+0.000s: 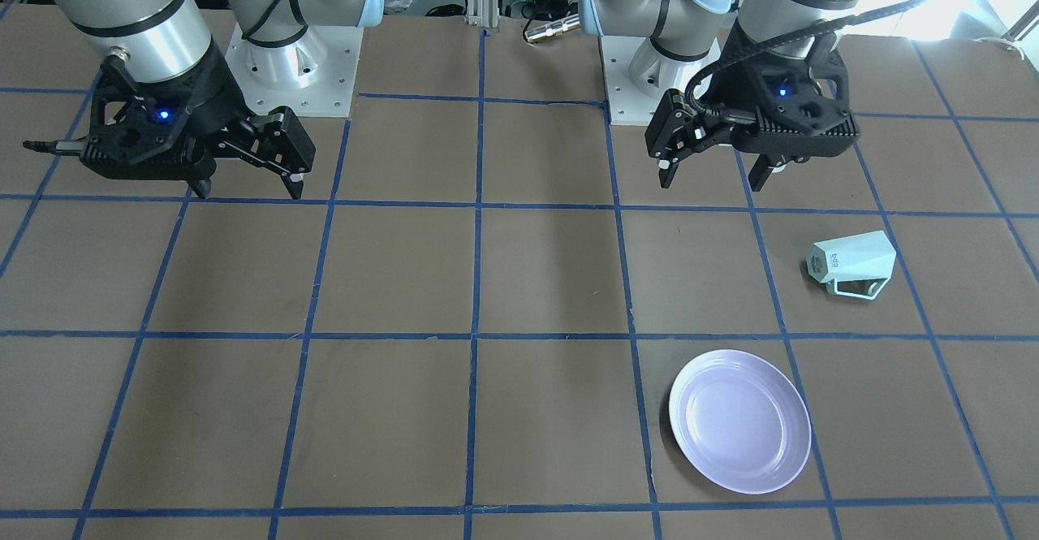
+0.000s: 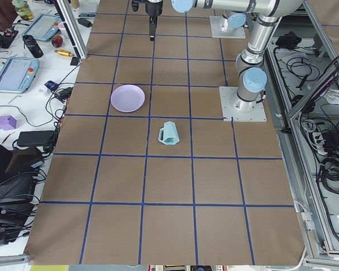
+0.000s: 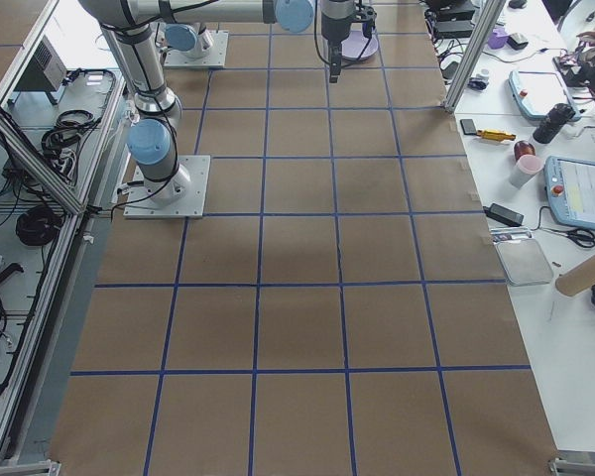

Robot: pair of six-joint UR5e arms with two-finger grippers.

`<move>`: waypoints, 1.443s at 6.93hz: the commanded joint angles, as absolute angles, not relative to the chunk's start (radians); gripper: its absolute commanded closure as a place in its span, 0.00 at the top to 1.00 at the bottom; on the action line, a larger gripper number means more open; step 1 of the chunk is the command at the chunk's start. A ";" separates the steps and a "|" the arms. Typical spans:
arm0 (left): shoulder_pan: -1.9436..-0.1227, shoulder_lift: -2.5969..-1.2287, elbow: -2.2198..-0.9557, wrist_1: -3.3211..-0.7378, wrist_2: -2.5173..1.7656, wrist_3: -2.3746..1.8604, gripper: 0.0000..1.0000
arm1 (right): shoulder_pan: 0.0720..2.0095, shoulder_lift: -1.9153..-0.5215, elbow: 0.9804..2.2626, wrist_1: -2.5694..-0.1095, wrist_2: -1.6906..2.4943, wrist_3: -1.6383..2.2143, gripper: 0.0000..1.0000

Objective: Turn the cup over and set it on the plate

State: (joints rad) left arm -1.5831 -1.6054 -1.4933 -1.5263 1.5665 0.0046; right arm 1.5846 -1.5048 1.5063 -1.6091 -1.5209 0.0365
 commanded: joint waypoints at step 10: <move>-1.165 -1.583 -1.500 -1.649 1.549 0.438 1.00 | 1.585 -1.505 1.506 -1.609 -1.522 0.037 1.00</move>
State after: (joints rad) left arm -1.2368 -1.5796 -1.4953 -1.6369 1.5510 0.3543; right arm 1.5846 -1.5048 1.5064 -1.6091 -1.5217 0.0356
